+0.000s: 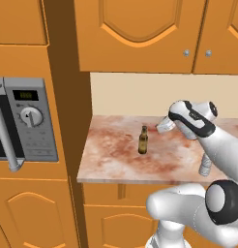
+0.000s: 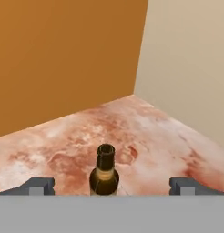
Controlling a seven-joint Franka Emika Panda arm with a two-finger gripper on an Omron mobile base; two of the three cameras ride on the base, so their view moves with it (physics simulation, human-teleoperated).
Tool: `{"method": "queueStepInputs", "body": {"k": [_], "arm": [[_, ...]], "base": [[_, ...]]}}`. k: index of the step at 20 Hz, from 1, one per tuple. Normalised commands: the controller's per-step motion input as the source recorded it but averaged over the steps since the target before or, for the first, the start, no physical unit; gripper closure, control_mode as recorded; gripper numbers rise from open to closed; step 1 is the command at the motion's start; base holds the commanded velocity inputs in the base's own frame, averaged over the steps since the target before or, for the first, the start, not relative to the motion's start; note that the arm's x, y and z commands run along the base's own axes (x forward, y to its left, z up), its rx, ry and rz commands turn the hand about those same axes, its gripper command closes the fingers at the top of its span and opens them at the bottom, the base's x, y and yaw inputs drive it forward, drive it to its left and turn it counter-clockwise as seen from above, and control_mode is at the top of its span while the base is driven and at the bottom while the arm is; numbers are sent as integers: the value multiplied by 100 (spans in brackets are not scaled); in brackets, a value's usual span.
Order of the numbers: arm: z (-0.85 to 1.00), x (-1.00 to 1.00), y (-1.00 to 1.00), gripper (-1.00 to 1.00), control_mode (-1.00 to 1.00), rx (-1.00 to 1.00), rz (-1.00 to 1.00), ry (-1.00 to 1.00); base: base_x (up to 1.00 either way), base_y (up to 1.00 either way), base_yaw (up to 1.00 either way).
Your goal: Place the drinks on the dining counter in a tight cluster.
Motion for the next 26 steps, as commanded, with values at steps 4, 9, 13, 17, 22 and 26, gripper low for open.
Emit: {"method": "queueStepInputs", "body": {"k": [4, 9, 13, 17, 22, 26], "arm": [[-75, -9, -8, -100, -100, 10, 17, -24], [-12, 7, -4, -100, -100, 8, 40, -15], [40, 12, -2, -100, -100, 3, 43, 10], [24, 8, 0, -100, -100, 0, 17, 33], [15, 0, -2, -100, -100, 1, -14, 20], [-11, 17, 0, -100, -100, 2, -20, 13]], "base": [[0, 0, 0], [0, 0, 0], [0, 0, 0], [0, 0, 0], [0, 0, 0], [0, 0, 0]]}}
